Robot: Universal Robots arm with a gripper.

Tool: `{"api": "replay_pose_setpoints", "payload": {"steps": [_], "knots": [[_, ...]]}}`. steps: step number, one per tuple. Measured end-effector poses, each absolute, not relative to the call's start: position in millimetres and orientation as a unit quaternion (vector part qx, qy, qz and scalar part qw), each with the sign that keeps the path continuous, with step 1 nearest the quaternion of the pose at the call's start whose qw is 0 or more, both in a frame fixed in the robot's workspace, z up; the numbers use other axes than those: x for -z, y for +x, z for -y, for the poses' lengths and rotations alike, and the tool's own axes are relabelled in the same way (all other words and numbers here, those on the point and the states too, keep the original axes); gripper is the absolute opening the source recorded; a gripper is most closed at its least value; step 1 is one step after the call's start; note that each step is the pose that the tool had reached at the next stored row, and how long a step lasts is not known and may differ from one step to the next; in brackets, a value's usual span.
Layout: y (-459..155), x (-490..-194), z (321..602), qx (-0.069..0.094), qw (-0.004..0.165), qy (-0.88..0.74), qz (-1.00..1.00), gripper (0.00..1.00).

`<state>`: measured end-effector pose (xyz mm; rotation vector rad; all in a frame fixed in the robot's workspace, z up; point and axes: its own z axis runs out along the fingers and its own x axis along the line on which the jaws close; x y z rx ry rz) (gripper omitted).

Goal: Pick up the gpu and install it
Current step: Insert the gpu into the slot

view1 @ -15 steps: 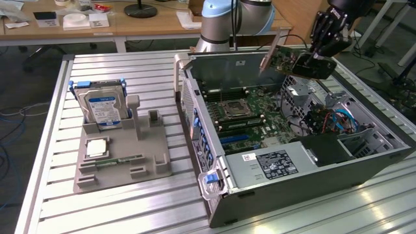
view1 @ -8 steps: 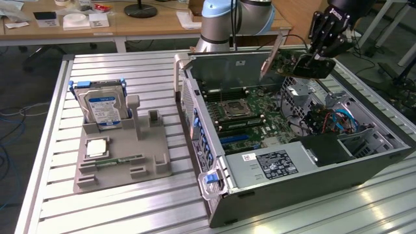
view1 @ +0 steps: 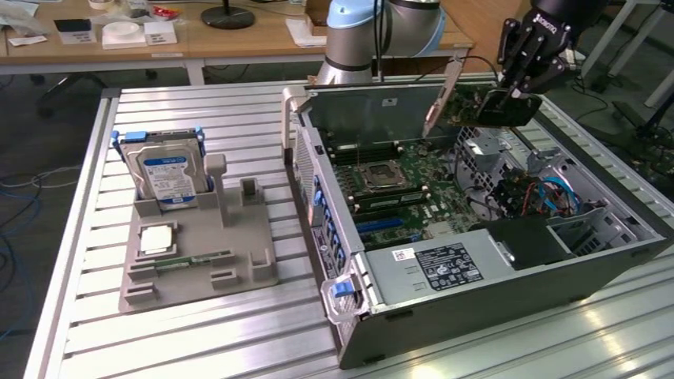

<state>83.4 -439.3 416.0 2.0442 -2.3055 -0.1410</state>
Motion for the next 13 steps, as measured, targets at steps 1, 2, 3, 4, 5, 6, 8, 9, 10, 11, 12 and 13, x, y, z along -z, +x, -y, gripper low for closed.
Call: {"api": "replay_pose_setpoints", "payload": {"steps": [1,2,3,4,5,6,8,9,10,11,12,13], "knots": [[83.4,-415.9,439.3,0.046,0.029,0.663,0.747,0.27],[83.4,-415.9,439.2,0.045,0.028,0.663,0.746,0.27],[83.4,-415.9,439.0,0.044,0.027,0.664,0.746,0.27],[83.3,-415.8,438.9,0.042,0.025,0.665,0.745,0.27],[83.3,-415.7,438.9,0.040,0.023,0.666,0.744,0.27],[83.2,-415.7,438.8,0.039,0.021,0.668,0.743,0.27],[83.1,-415.5,438.6,0.036,0.018,0.671,0.741,0.27],[83.1,-415.4,438.6,0.034,0.017,0.672,0.739,0.27],[83.1,-415.3,438.6,0.033,0.015,0.674,0.738,0.27],[83.0,-415.1,438.5,0.031,0.014,0.675,0.737,0.27],[83.0,-414.9,438.5,0.030,0.012,0.677,0.736,0.27],[82.9,-414.8,438.5,0.028,0.010,0.678,0.735,0.27]]}}
